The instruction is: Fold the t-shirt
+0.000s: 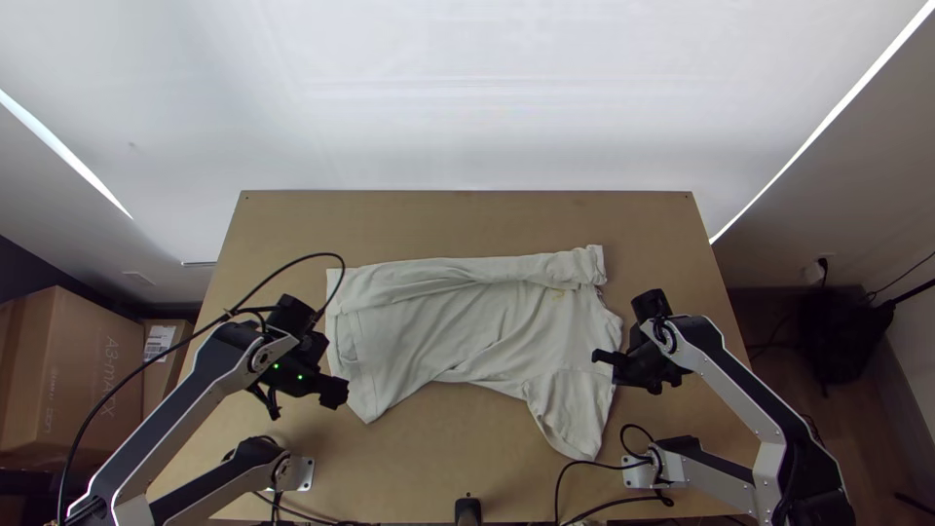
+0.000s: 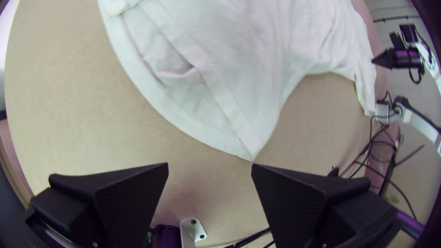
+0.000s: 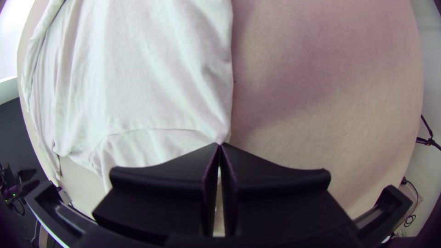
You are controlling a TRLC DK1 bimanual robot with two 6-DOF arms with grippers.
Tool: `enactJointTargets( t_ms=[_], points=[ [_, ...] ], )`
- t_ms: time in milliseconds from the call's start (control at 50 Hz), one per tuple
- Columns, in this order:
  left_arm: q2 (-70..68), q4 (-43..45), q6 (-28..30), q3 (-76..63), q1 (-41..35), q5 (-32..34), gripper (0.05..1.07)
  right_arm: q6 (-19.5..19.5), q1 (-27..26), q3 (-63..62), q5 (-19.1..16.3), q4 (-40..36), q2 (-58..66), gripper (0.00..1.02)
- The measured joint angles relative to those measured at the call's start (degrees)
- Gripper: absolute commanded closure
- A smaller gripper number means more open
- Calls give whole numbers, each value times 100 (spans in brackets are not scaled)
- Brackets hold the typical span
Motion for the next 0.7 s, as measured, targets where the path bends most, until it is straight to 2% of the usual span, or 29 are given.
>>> enactJointTargets(
  t_ms=[320, 700],
  points=[
    [546, 157, -345, 0, -1589, -7, 14, 2, 0, 94, 0, 0, 48, 100],
    [1445, 828, -713, 0, -2367, -286, 14, 2, 0, 308, -2, -2, 208, 100]
  ],
)
